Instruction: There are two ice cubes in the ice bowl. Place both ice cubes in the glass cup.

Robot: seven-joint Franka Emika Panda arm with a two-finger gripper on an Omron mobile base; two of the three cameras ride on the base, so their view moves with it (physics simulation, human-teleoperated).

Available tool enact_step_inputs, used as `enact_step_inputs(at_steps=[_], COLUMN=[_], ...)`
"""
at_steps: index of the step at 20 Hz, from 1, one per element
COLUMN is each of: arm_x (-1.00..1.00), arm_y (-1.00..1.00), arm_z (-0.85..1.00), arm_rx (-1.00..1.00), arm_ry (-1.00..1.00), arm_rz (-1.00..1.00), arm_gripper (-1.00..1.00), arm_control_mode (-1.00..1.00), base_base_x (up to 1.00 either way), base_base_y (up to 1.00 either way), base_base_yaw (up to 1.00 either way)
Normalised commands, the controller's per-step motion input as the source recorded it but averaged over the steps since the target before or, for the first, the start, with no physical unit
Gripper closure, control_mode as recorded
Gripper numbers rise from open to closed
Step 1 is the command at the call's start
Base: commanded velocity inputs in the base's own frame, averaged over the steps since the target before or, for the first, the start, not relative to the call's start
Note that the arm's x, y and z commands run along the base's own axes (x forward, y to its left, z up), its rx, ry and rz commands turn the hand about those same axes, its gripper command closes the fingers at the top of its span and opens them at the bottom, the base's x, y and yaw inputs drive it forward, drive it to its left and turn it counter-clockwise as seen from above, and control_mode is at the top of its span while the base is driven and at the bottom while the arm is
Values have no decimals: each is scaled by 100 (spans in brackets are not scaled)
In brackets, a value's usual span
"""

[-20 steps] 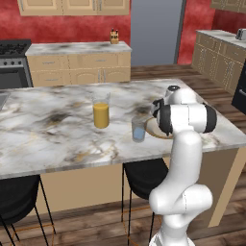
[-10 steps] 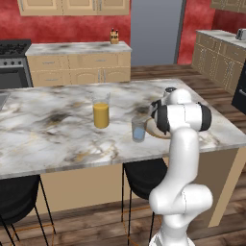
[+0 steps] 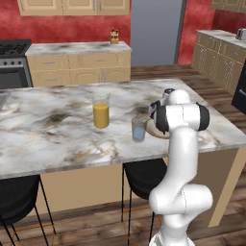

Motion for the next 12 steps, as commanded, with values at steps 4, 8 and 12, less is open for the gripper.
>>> enact_step_inputs(at_steps=[4, 8, 12], arm_x=[12, 10, -17], arm_y=[0, 0, 1], arm_z=[-14, -4, 20], arm_rx=[0, 0, 1], arm_ry=[0, 0, 0], arm_rz=[0, 0, 0], arm_gripper=[-100, 100, 100], arm_control_mode=[-100, -100, -100], base_base_x=[0, 0, 0], base_base_y=[0, 0, 0], base_base_yaw=[0, 0, 0])
